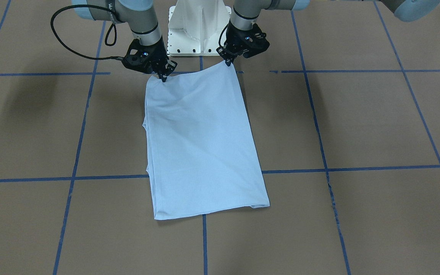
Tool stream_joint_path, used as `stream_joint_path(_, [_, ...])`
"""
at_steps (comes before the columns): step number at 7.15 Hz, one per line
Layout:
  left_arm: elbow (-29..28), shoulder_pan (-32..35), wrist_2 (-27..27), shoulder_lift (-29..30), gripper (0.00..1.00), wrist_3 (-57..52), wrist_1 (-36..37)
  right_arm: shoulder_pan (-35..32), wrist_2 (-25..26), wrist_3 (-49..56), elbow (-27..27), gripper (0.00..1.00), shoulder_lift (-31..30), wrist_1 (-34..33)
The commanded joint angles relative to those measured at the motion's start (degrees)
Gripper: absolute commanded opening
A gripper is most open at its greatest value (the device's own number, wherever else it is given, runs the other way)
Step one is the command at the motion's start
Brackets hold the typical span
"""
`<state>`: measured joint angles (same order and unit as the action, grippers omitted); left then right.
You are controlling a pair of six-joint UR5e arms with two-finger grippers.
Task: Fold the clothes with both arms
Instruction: 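Lift the near edge with both grippers and fold it away from the robot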
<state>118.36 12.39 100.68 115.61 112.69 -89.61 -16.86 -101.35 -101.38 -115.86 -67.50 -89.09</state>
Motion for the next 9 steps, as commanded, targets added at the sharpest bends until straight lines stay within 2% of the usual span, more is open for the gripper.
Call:
stream_joint_path(1, [5.4,-3.2,0.0,0.0,0.00,-0.5,5.5,3.0,-2.5,0.0,-5.4,0.00,-2.2,-0.1])
stream_joint_path(3, [5.1,-2.7,0.0,0.1,0.00,-0.5,6.1,3.6,-2.5,1.1,-4.7,0.00,-1.4,0.1])
stream_joint_path(4, [4.8,-1.4,0.0,0.2,0.00,-3.1,6.1,1.1,-2.2,4.7,-4.2,0.00,-1.3,0.2])
stream_joint_path(5, [4.3,2.6,0.1,0.5,0.00,-6.0,5.9,-1.4,-1.8,8.1,-3.4,0.00,-0.6,0.4])
stream_joint_path(7, [1.3,8.5,0.6,0.8,0.00,-11.9,5.3,-6.8,-1.9,8.7,1.3,0.00,2.6,5.7])
stream_joint_path(9, [-3.4,15.1,0.7,1.4,0.00,-12.4,-4.0,-11.4,-2.4,8.8,11.0,0.00,6.3,12.7])
